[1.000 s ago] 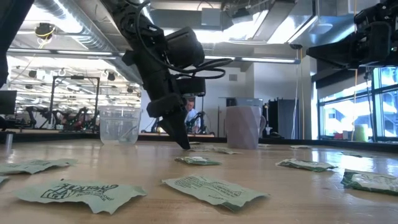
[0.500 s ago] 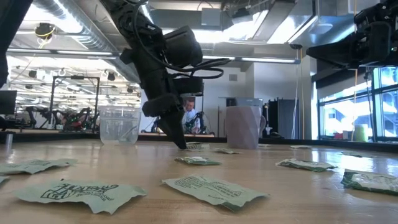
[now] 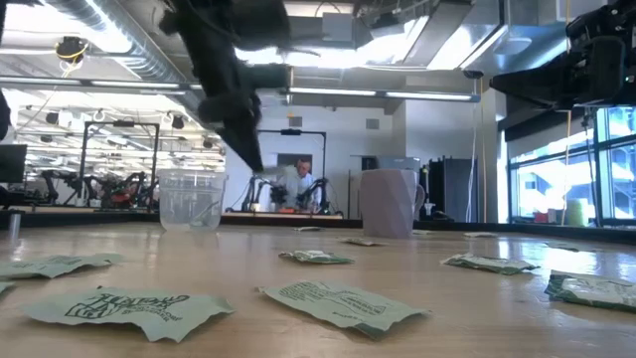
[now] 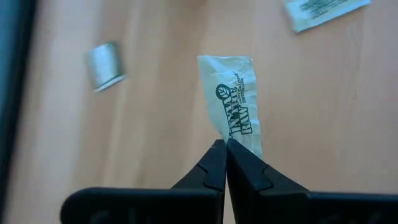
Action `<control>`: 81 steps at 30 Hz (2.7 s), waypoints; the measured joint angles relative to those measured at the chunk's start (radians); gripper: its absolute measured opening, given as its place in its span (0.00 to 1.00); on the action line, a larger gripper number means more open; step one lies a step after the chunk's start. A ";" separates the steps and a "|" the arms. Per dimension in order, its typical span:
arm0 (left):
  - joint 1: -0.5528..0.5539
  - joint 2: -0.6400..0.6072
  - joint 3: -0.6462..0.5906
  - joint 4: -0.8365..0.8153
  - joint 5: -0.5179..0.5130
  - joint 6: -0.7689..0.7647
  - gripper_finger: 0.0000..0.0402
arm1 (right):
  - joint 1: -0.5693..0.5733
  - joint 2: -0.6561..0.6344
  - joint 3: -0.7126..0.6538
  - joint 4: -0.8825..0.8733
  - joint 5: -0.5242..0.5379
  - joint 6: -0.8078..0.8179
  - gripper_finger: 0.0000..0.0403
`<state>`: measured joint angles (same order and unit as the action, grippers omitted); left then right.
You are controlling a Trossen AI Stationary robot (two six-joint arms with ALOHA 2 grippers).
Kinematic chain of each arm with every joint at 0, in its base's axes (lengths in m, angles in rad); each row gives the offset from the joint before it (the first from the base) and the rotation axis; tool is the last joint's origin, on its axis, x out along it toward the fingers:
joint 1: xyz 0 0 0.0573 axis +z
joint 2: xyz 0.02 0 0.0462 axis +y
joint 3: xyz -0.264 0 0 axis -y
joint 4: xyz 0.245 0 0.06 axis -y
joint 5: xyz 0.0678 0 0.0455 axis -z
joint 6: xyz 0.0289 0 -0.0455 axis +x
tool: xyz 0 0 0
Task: Pick and place Stevia / Truvia into bins
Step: Put the light green stevia packet into the transparent container, then put the green stevia packet into the transparent container
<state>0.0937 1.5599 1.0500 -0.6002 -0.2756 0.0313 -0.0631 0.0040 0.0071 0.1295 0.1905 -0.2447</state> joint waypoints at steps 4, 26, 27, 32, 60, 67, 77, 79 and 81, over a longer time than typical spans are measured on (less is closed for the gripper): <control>0.002 -0.087 0.000 -0.096 -0.144 -0.080 0.01 | 0.000 0.000 0.000 -0.001 0.000 -0.001 0.19; 0.129 -0.032 0.002 -0.408 -0.169 -0.344 0.01 | 0.000 0.000 0.000 -0.001 0.003 -0.003 0.19; 0.132 -0.025 0.002 -0.411 -0.165 -0.344 0.01 | 0.000 0.000 0.000 -0.001 0.003 -0.003 0.19; 0.132 -0.008 0.002 -0.411 -0.168 -0.344 0.01 | 0.000 0.000 0.000 0.000 0.003 -0.003 0.19; 0.131 -0.009 0.016 -0.450 -0.174 -0.353 0.17 | 0.000 0.000 0.000 0.000 0.001 -0.003 0.18; 0.131 -0.009 0.088 -0.442 -0.228 -0.341 0.17 | 0.000 0.000 0.000 -0.001 0.001 -0.003 0.18; 0.166 -0.002 0.114 -0.084 0.025 -0.033 0.24 | 0.000 0.000 0.000 -0.001 0.001 -0.003 0.18; 0.179 -0.002 0.114 -0.006 0.057 0.006 0.26 | 0.000 0.000 0.000 0.000 0.001 -0.003 0.19; 0.196 -0.002 0.114 0.064 0.066 0.022 0.27 | 0.000 0.000 0.000 0.000 0.001 -0.003 0.19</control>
<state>0.2893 1.5578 1.1642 -0.5357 -0.2097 0.0537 -0.0631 0.0043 0.0073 0.1291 0.1917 -0.2481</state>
